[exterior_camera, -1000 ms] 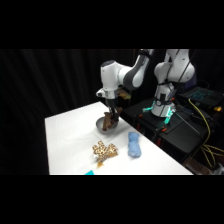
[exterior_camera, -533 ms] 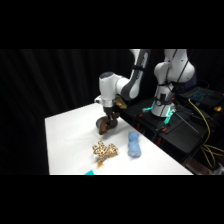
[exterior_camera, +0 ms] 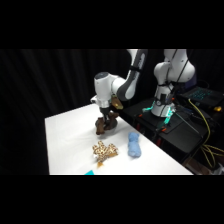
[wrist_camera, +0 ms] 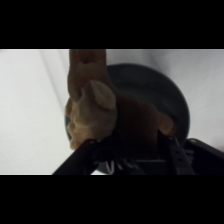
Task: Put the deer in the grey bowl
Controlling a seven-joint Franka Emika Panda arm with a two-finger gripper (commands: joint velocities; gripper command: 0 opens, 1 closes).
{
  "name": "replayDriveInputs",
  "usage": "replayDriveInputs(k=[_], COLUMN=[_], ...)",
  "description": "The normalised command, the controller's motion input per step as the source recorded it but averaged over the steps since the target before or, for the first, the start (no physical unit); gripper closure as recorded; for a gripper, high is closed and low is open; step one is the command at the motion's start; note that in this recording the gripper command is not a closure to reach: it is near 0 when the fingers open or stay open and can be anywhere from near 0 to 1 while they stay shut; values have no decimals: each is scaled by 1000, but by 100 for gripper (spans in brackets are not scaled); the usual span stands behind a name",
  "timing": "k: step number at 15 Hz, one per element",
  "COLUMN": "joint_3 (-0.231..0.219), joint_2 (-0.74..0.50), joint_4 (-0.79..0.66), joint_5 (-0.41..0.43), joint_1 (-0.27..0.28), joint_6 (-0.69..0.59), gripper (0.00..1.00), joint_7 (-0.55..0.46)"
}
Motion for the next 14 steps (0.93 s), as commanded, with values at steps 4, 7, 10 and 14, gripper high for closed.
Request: replayDriveInputs(k=[4,7,10,14], joint_3=[42,19,8,8], joint_2=[-263,-455,-569,-597], joint_4=[130,140,157,108], joint_5=[127,108,131,180], joint_1=[-126,-158,-148,-96], joint_6=[-530,-590,-606,-480], gripper=[0,0,0,0], joint_7=[-371,-405,-395,-341])
